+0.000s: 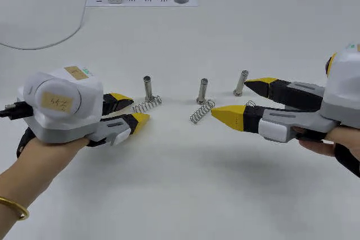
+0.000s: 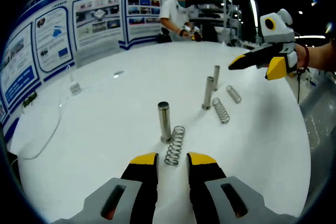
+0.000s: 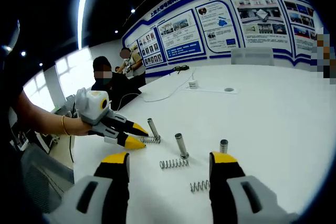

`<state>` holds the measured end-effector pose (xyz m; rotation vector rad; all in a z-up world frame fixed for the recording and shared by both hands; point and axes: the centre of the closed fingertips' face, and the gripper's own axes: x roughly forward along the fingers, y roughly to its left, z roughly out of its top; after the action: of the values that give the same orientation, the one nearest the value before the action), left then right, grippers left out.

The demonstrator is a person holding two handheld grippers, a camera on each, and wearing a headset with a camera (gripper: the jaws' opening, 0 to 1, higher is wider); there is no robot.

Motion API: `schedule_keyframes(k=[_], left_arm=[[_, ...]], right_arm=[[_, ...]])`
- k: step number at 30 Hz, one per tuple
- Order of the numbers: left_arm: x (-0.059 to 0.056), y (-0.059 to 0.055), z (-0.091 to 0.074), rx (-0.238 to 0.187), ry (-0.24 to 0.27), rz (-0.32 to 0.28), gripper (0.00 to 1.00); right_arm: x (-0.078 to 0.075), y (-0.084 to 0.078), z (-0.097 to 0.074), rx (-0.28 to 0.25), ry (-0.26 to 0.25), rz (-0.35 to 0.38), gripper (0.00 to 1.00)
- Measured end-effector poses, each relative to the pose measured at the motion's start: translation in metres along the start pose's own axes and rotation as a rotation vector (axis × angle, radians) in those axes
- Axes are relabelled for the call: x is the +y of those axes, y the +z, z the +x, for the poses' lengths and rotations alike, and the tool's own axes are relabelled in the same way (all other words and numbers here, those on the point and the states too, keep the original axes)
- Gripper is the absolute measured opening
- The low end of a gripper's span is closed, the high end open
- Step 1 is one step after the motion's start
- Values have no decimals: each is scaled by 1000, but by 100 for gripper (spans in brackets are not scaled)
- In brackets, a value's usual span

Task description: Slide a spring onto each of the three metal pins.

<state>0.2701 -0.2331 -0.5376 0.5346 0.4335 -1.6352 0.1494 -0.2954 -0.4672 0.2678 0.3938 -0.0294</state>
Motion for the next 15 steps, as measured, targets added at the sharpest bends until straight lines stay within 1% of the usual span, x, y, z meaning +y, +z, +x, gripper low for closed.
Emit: schedule_keyframes(k=[1,3,7,12,15], left_arm=[[0,2,0,-9,0,-4,22],[0,1,0,-4,-2,-4,21],[-1,1,0,-3,-7,10,13],[-2,1,0,-3,-11,13,11],[-5,1,-1,-2,-21,11,10]], right_arm=[[0,0,0,1,0,-1,63],[0,-2,0,8,-2,-5,63],[-1,-3,-1,3,-11,7,64],[-3,-4,-1,7,-18,10,63],[-5,-2,-2,-3,-30,24,63]])
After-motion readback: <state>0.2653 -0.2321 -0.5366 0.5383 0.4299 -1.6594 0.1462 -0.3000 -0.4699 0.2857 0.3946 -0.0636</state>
